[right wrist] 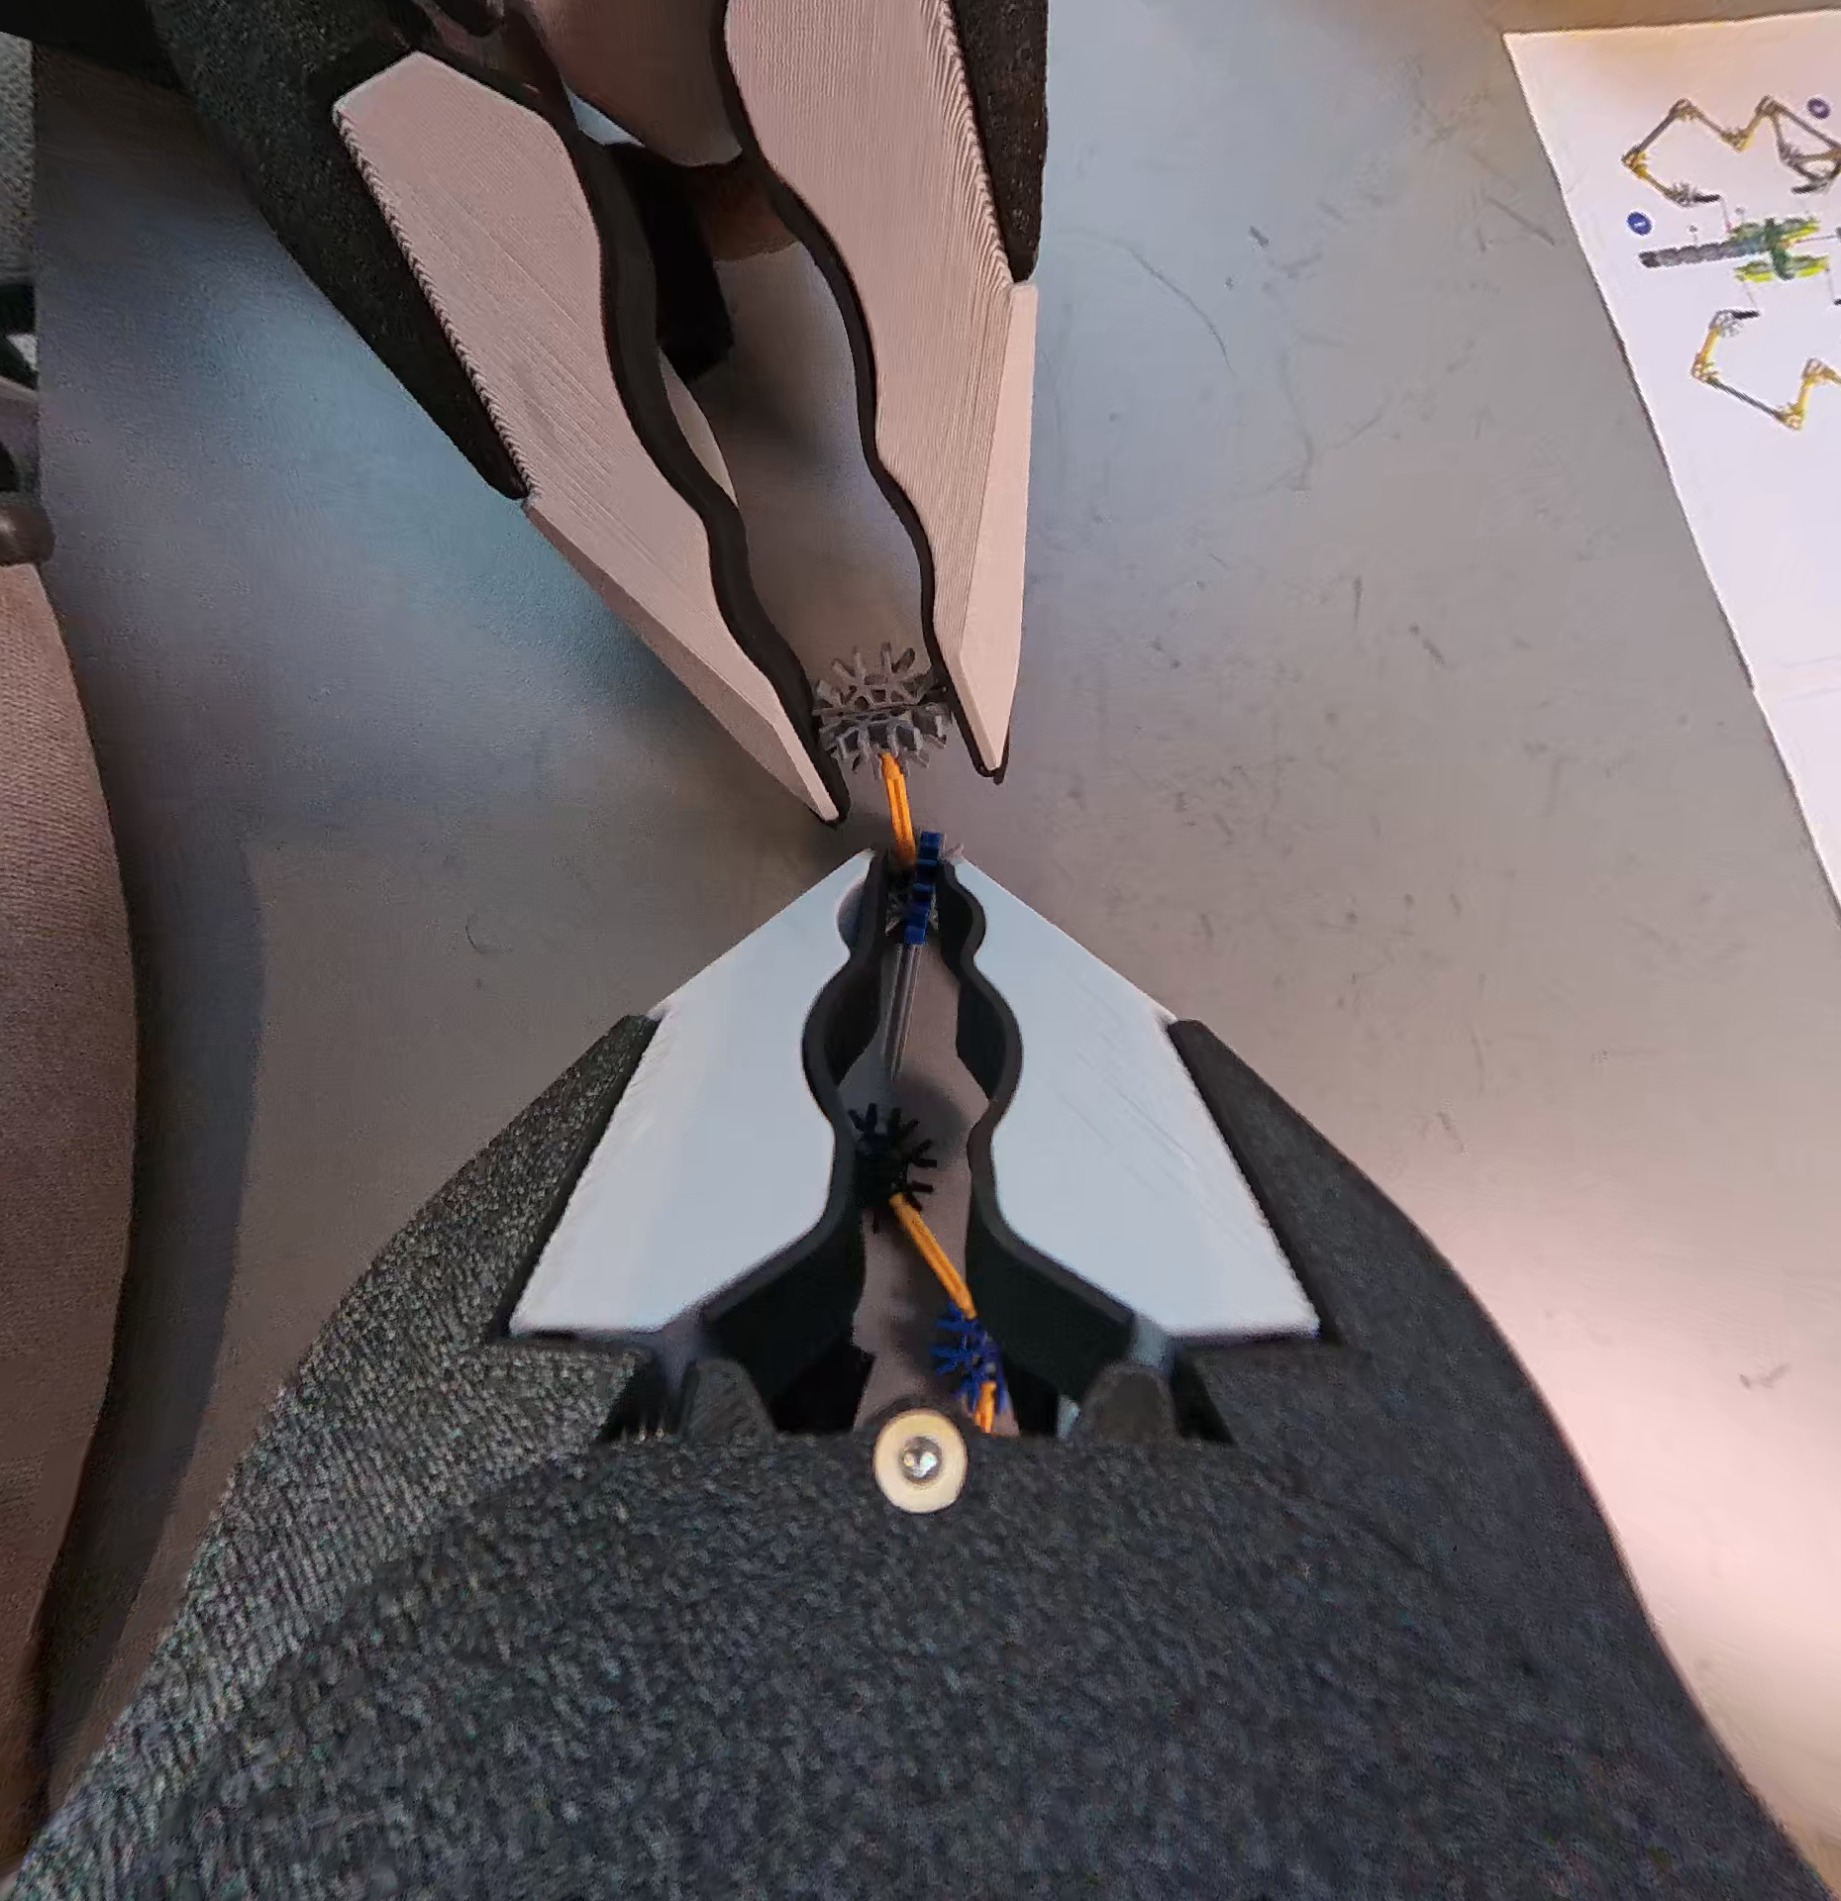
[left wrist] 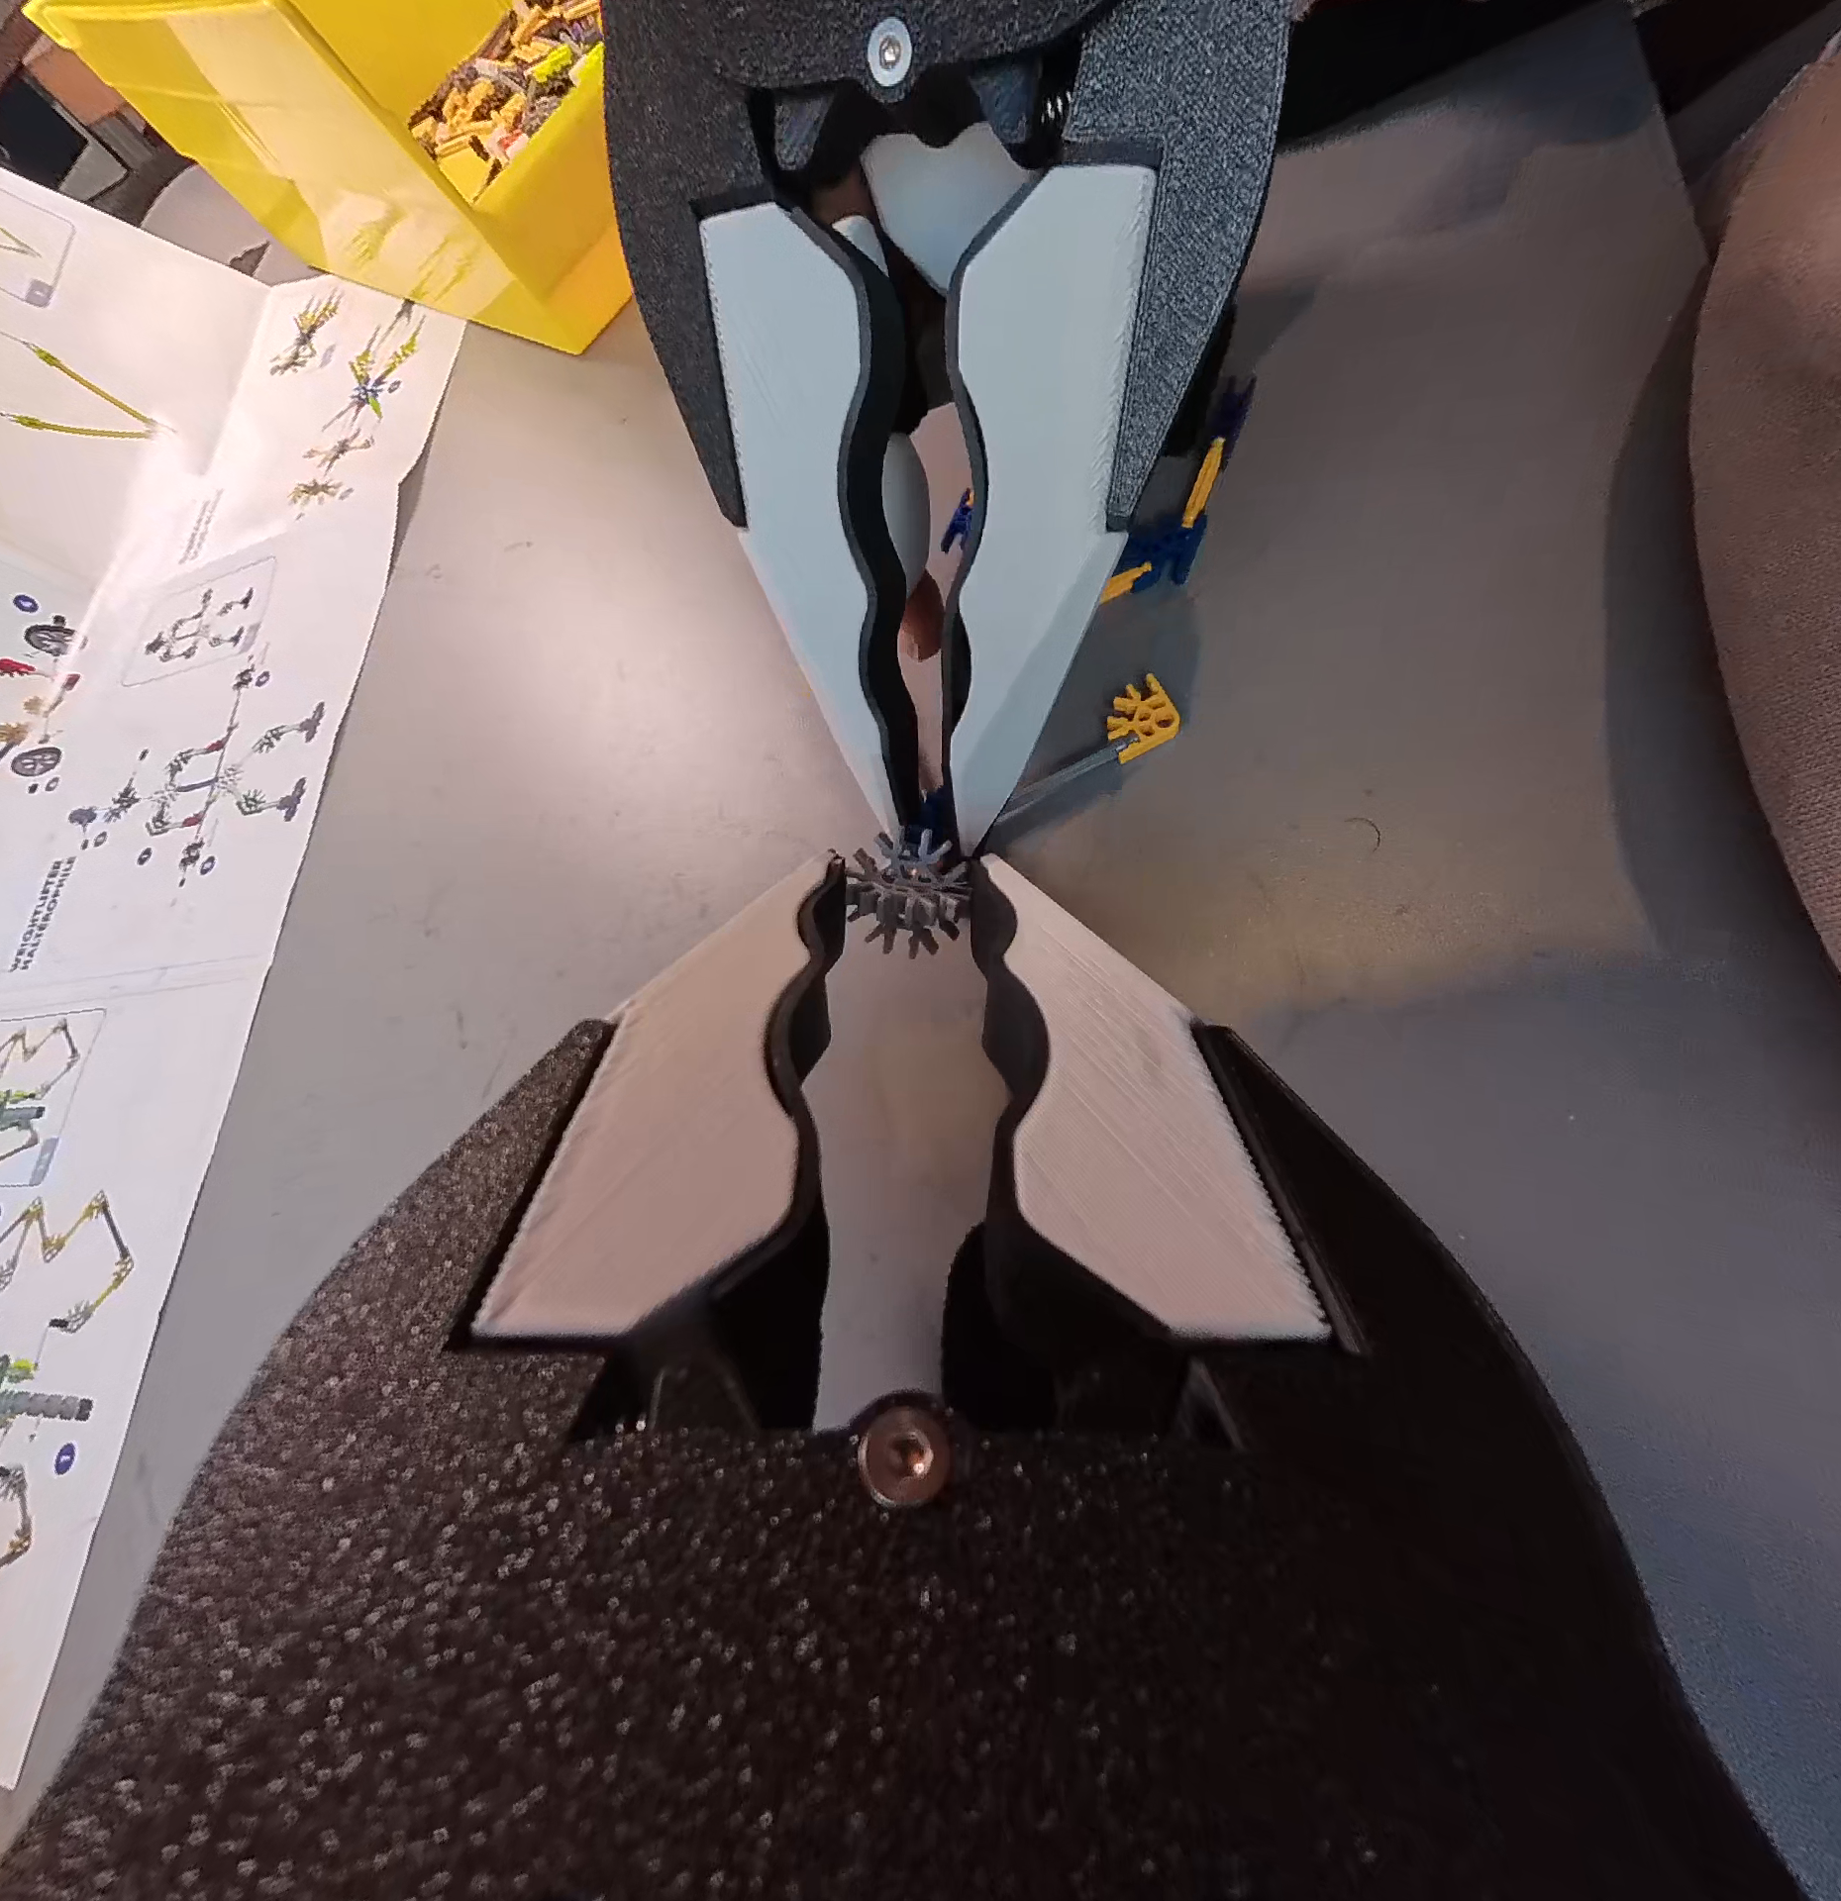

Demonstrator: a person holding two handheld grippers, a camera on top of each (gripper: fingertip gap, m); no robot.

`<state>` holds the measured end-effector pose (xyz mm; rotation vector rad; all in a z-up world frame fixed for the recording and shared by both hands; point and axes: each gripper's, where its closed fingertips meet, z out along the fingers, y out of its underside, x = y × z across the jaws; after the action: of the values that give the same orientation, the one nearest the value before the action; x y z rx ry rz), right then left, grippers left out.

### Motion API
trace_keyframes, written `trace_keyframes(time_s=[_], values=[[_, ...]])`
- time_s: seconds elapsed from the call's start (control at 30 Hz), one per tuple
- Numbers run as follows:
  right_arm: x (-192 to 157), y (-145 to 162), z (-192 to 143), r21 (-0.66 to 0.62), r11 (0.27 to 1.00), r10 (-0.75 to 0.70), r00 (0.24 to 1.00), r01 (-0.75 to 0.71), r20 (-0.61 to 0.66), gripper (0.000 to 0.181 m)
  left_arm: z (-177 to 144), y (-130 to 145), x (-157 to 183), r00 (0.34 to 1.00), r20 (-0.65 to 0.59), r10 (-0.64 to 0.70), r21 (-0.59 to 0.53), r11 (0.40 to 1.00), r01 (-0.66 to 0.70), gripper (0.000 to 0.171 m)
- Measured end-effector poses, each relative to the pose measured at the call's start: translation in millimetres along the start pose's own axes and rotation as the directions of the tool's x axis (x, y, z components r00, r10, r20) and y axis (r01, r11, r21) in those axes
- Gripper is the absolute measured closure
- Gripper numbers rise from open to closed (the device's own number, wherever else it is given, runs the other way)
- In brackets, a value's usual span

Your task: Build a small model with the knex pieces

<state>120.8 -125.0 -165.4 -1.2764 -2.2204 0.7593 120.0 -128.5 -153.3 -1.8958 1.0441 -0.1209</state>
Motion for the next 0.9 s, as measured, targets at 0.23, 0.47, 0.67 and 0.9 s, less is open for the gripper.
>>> trace_keyframes(time_s=[0.23, 0.47, 0.67, 0.9], values=[[-7.9, 2.6, -3.7, 0.056, 0.994, -0.100, 0.988, 0.094, 0.114, 0.175, -0.5, -3.9, 7.1, 0.999, -0.002, 0.051, 0.006, 0.999, -0.051, 0.147], [-23.1, 6.9, -10.4, 0.126, 0.964, -0.262, 0.911, 0.233, 0.318, 0.178, -0.2, -10.1, 23.9, 0.991, -0.016, 0.130, 0.008, 0.991, -0.130, 0.147], [-24.8, 5.9, -15.9, 0.106, 0.956, -0.292, 0.875, 0.272, 0.387, 0.168, 1.5, -12.7, 26.9, 0.991, 0.022, 0.135, -0.019, 0.991, -0.135, 0.147], [-18.4, -3.5, -22.4, 0.055, 0.990, -0.137, 0.969, 0.129, 0.203, 0.163, 0.3, -10.0, 24.9, 0.994, 0.047, 0.103, -0.042, 0.994, -0.101, 0.147]])
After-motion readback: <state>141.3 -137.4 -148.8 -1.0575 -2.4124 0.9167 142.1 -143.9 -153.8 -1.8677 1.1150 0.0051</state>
